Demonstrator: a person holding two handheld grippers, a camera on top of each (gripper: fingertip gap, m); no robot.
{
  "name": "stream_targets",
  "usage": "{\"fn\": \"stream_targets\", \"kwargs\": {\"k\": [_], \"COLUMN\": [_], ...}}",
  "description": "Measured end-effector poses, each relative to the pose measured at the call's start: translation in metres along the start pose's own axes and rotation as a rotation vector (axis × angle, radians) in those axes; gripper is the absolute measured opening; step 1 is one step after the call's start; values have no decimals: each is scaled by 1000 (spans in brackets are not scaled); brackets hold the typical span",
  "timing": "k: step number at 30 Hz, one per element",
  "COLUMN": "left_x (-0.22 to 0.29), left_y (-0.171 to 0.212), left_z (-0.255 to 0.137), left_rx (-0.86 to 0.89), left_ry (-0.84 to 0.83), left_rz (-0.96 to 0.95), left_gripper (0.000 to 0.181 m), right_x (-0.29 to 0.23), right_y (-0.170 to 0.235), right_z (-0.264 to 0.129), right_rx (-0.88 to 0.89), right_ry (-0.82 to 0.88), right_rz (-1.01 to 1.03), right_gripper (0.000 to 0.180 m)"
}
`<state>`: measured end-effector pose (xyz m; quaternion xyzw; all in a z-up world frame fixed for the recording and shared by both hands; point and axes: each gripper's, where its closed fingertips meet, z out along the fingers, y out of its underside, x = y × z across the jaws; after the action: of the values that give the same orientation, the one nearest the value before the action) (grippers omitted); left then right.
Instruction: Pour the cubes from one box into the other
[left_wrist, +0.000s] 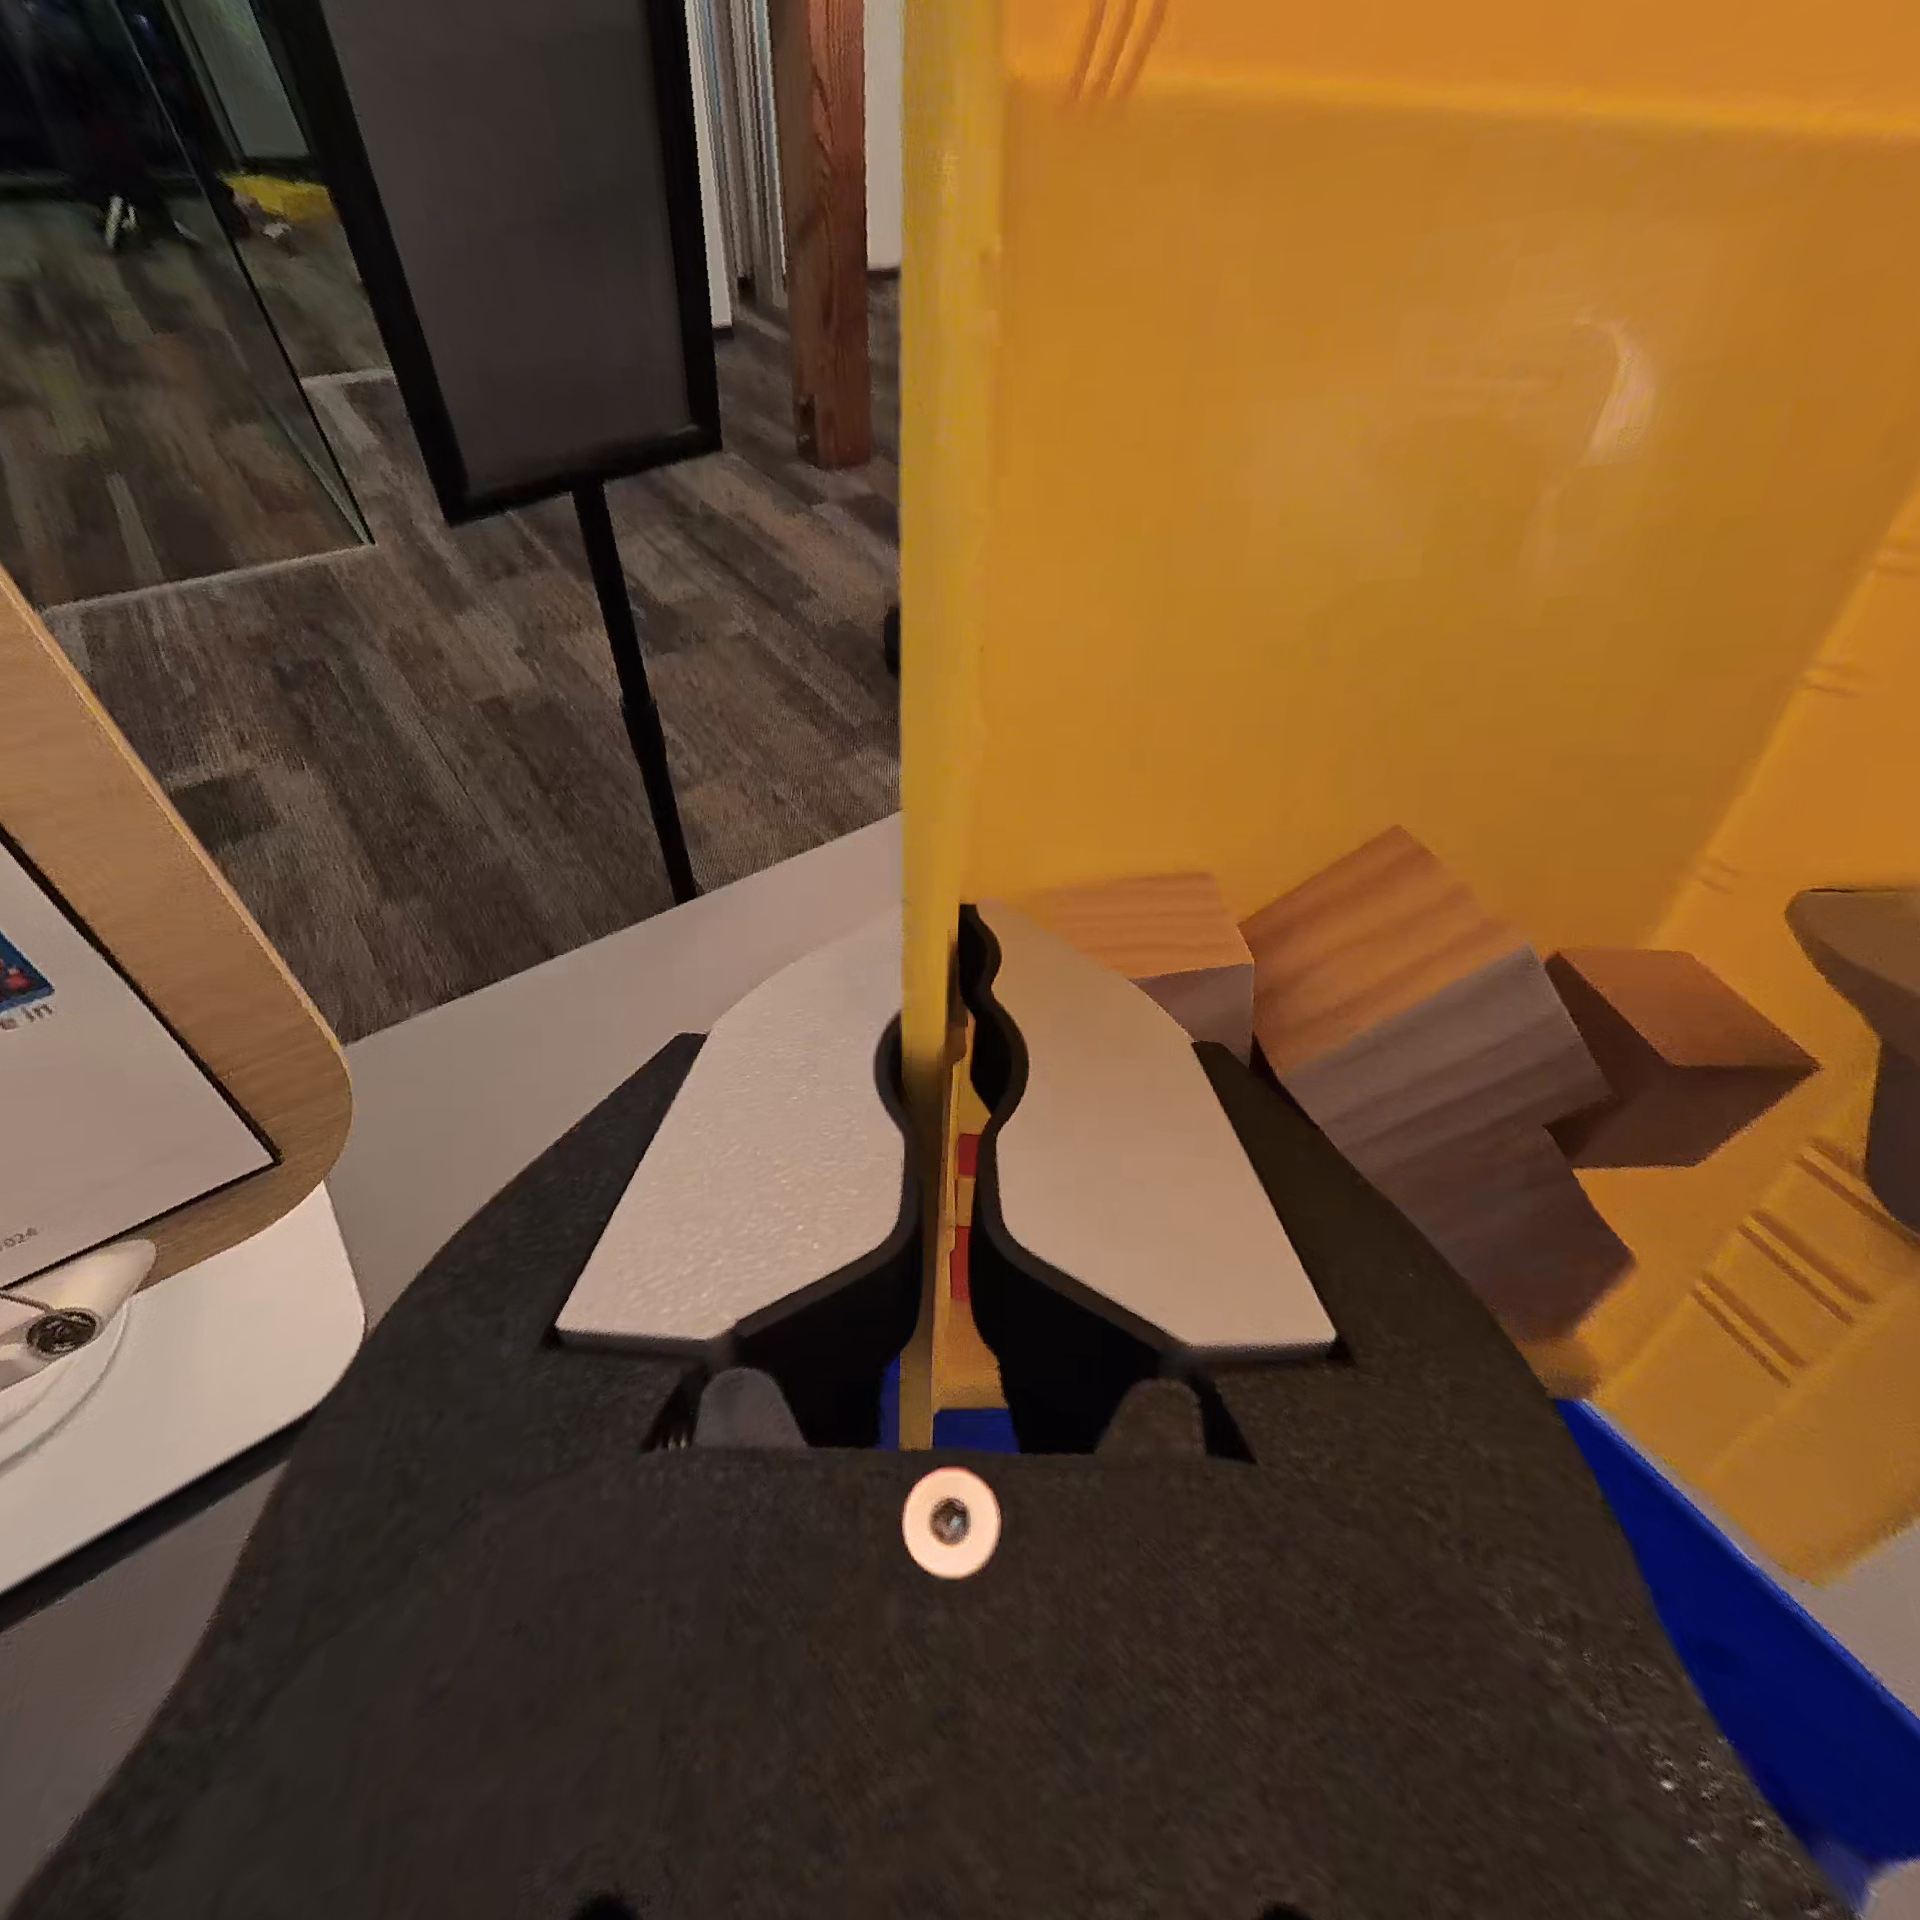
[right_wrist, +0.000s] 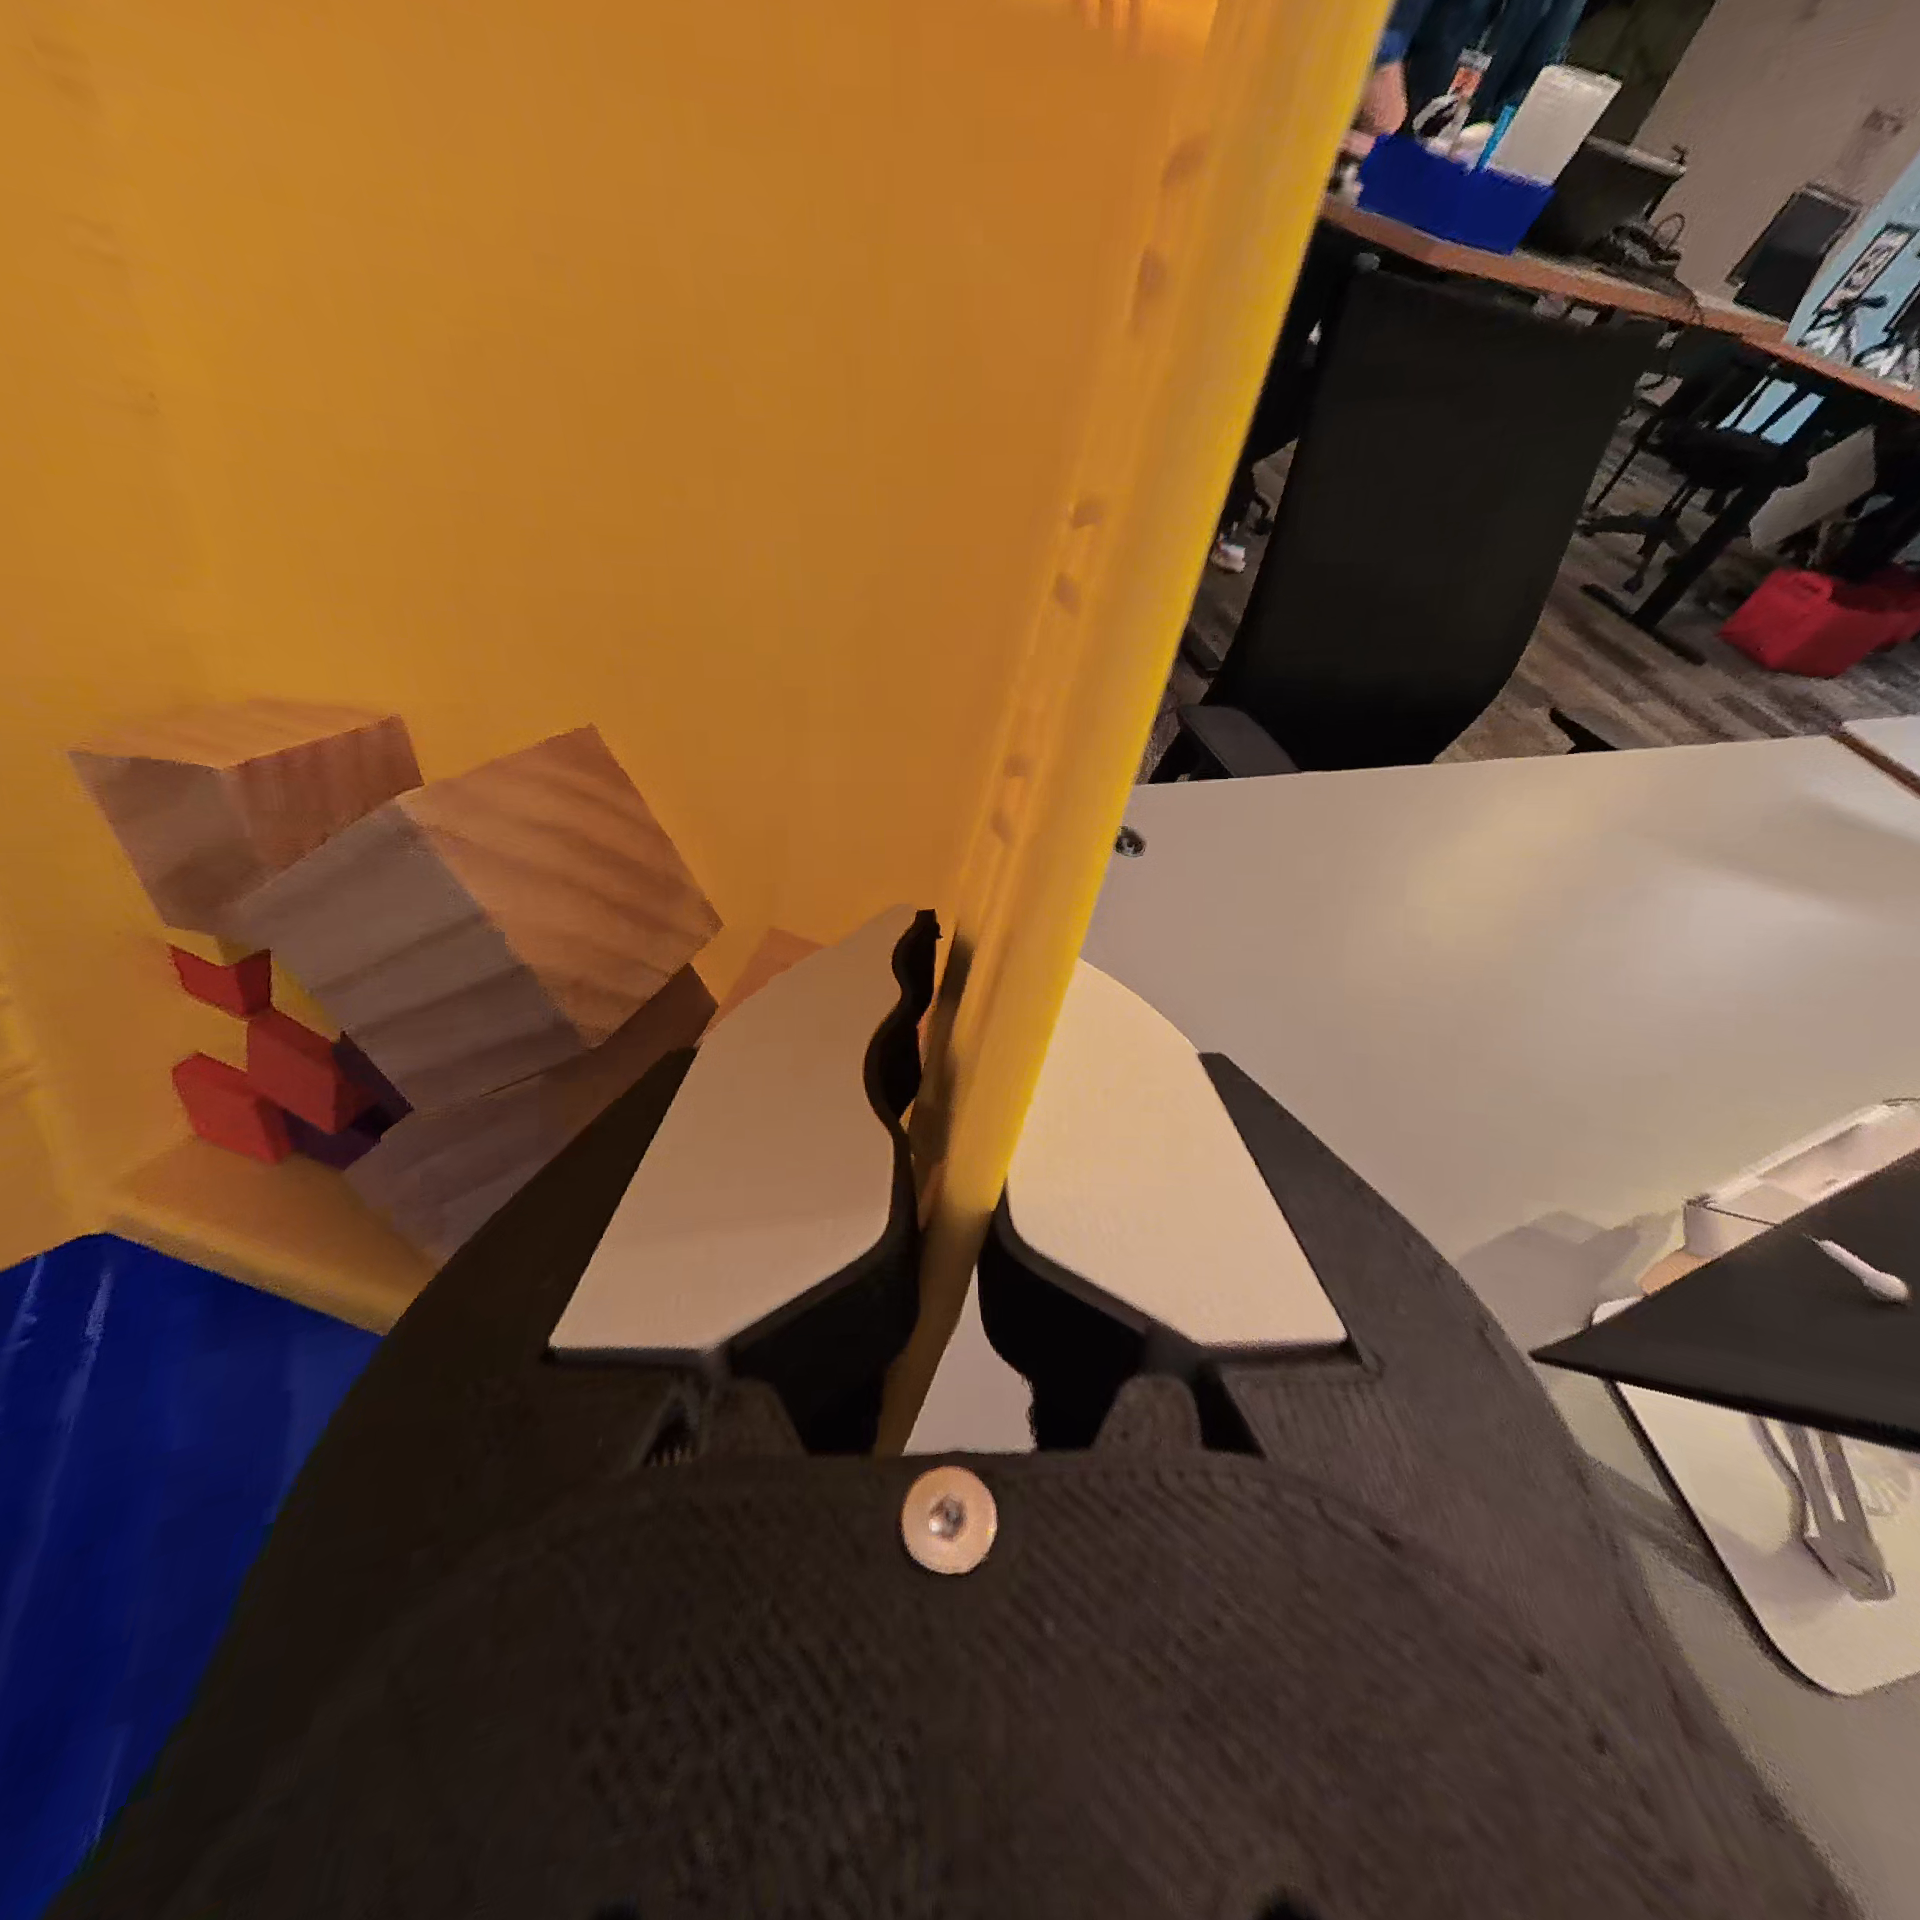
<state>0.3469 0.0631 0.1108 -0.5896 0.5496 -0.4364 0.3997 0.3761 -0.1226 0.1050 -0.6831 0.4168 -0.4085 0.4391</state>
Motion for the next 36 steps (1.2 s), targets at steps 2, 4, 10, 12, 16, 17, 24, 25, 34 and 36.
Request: {"fn": "stream_targets", "kwargs": {"k": [2,4,10,12,16,17,24,25,34,36], "left_x": [2,4,13,15,20,21,16,16,10,6], "left_y": [4,8,6,3,-10,-13,-12,-13,-19,-17], "left_z": [1,2,1,-1,-10,-12,-20,-22,-45,-47], "left_rx": [-2,-14,33,67,118,150,253,266,364,366], "left_ry": [12,27,98,101,130,130,162,176,222,238], "left_rz": [6,-11,-50,-10,-8,-1,-76,-75,-9,-22], "left_gripper": [2,3,3,2,2,2,2,2,2,2], "right_x": [3,3,6,9,14,15,8,8,-6,-10], "right_y": [0,4,8,6,-6,-9,-10,-12,-14,-18], "right_z": [-4,-8,-25,-28,-40,-42,-53,-57,-82,-85], "right_rx": [33,8,38,70,103,135,226,244,352,360], "right_ry": [37,47,109,139,166,181,233,244,303,311], "right_rz": [-29,-35,-21,-26,3,1,12,14,39,16], "right_gripper": [5,5,6,6,4,4,4,4,4,4]}}
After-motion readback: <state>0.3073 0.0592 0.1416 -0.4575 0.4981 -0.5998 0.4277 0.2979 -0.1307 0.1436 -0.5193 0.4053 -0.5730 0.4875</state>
